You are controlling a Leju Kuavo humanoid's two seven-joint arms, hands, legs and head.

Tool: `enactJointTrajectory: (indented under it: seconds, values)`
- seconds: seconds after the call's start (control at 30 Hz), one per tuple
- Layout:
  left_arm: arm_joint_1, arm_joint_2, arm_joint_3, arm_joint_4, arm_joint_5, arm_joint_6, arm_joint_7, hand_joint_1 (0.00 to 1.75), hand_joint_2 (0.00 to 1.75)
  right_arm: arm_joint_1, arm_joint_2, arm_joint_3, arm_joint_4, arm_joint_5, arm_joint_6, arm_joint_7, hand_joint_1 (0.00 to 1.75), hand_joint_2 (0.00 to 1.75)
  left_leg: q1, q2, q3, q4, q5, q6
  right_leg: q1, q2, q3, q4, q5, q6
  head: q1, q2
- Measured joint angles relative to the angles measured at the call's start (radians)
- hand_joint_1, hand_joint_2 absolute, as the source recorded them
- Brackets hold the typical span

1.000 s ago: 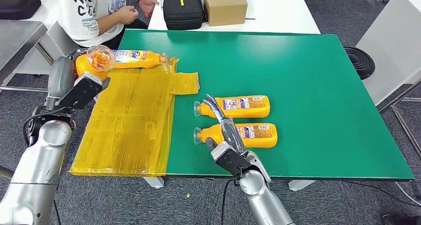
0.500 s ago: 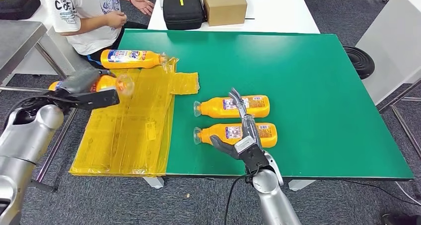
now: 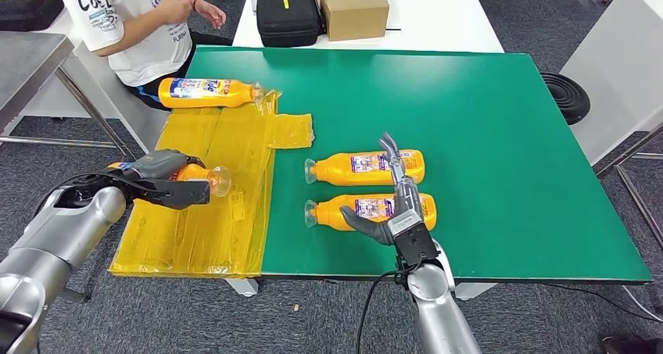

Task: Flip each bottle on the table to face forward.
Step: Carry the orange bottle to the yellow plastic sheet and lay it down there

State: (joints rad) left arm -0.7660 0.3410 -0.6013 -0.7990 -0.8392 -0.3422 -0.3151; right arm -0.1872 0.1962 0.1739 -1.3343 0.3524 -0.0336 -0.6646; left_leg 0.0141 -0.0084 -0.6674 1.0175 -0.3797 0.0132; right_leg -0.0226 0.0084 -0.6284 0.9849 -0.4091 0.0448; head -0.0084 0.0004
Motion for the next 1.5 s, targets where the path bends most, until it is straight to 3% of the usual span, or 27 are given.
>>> enactJointTrajectory:
  seconds: [0.43, 0.8, 1.27, 1.33, 1.37, 1.47, 1.5]
  values:
    - [0.043, 0.003, -0.055, 0.004, 0.029, 0.029, 0.033, 1.75, 1.75, -0.005, -0.006, 0.0, 0.038, 0.001, -0.024, 0.002, 0.0, 1.75, 0.0, 0.0, 0.0, 0.0, 0.0, 0.0, 0.0, 0.0, 0.0, 0.0, 0.0, 0.0, 0.0, 0.0]
    - [0.127, -0.008, -0.078, 0.008, 0.027, 0.124, 0.07, 1.75, 1.75, -0.03, -0.006, -0.053, 0.219, -0.092, -0.06, -0.025, 0.0, 1.75, 0.0, 0.0, 0.0, 0.0, 0.0, 0.0, 0.0, 0.0, 0.0, 0.0, 0.0, 0.0, 0.0, 0.0]
    - [0.129, -0.012, -0.081, -0.003, 0.0, 0.083, 0.079, 1.72, 1.75, -0.04, -0.007, -0.069, 0.312, -0.109, -0.066, -0.031, 0.0, 1.75, 0.0, 0.0, 0.003, 0.0, 0.0, 0.0, 0.0, 0.0, 0.003, 0.0, 0.0, 0.0, 0.0, 0.0]
    - [0.129, -0.012, -0.082, -0.003, 0.0, 0.082, 0.077, 1.59, 1.75, -0.039, -0.007, -0.069, 0.313, -0.109, -0.066, -0.031, 0.0, 1.75, 0.0, 0.0, 0.003, 0.0, 0.0, 0.0, 0.0, 0.0, 0.003, 0.0, 0.0, 0.0, 0.0, 0.0]
    - [0.129, -0.012, -0.082, -0.003, -0.001, 0.082, 0.076, 1.37, 1.75, -0.039, -0.007, -0.069, 0.313, -0.109, -0.066, -0.031, 0.0, 1.75, 0.0, 0.0, 0.003, 0.0, 0.0, 0.0, 0.0, 0.0, 0.003, 0.0, 0.0, 0.0, 0.0, 0.0]
    - [0.128, -0.012, -0.083, -0.003, -0.008, 0.076, 0.068, 0.29, 1.75, -0.033, -0.006, -0.069, 0.313, -0.109, -0.066, -0.031, 0.0, 1.75, 0.0, 0.0, 0.003, 0.0, 0.0, 0.0, 0.0, 0.0, 0.003, 0.0, 0.0, 0.0, 0.0, 0.0]
    - [0.126, -0.012, -0.083, -0.003, -0.012, 0.07, 0.066, 0.07, 1.75, -0.031, -0.006, -0.069, 0.313, -0.108, -0.067, -0.031, 0.0, 1.75, 0.0, 0.0, 0.003, 0.0, 0.0, 0.0, 0.0, 0.0, 0.003, 0.0, 0.0, 0.0, 0.0, 0.0]
